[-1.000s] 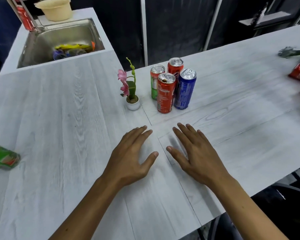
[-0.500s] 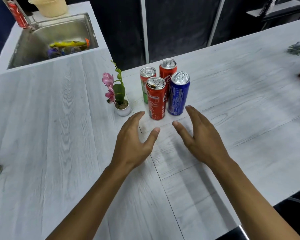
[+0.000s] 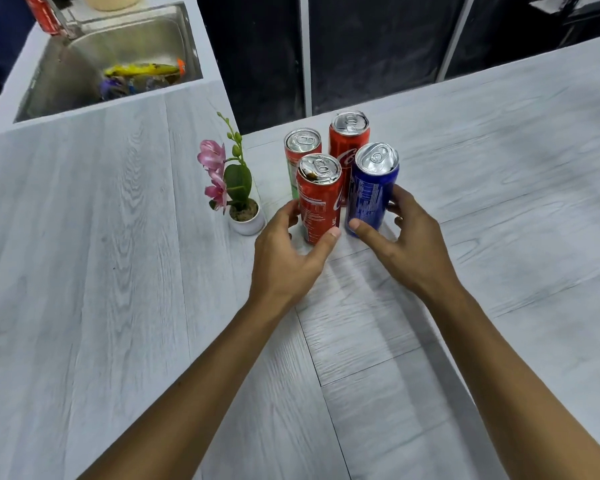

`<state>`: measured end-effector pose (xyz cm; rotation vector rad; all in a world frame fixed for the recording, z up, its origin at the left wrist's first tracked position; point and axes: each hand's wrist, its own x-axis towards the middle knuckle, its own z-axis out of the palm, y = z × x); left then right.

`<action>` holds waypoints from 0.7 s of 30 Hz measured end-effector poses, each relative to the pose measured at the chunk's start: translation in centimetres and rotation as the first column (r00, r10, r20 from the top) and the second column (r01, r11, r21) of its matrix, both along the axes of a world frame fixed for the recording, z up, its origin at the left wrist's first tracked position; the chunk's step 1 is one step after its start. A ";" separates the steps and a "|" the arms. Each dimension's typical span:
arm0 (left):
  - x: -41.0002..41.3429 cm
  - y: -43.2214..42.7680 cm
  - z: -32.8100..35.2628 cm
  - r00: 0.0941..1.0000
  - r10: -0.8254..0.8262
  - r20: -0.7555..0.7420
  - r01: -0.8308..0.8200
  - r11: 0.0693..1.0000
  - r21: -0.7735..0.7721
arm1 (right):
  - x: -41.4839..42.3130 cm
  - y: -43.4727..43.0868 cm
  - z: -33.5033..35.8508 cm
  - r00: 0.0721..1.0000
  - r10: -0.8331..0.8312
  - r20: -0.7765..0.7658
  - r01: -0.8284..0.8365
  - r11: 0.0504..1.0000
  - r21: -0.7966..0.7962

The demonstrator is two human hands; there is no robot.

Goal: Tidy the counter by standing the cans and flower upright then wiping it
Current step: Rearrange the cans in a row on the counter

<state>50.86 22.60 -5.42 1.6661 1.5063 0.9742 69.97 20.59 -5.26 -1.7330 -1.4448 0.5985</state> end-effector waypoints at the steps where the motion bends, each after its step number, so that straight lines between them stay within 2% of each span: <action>1: 0.0 0.2 -0.1 1.000 -0.004 0.008 0.004 1.000 0.003 | -0.1 0.2 -0.1 1.000 0.009 -0.017 -0.008 1.000 0.012; 8: 0.4 1.3 -0.1 0.999 -0.016 -0.041 0.017 0.999 0.034 | -0.2 1.4 -0.5 0.998 0.033 -0.050 -0.030 0.998 0.054; 21: -0.3 -0.1 -0.1 1.000 0.003 0.028 -0.003 1.000 0.007 | -0.6 -0.3 -0.1 1.000 -0.021 0.016 0.020 0.998 0.057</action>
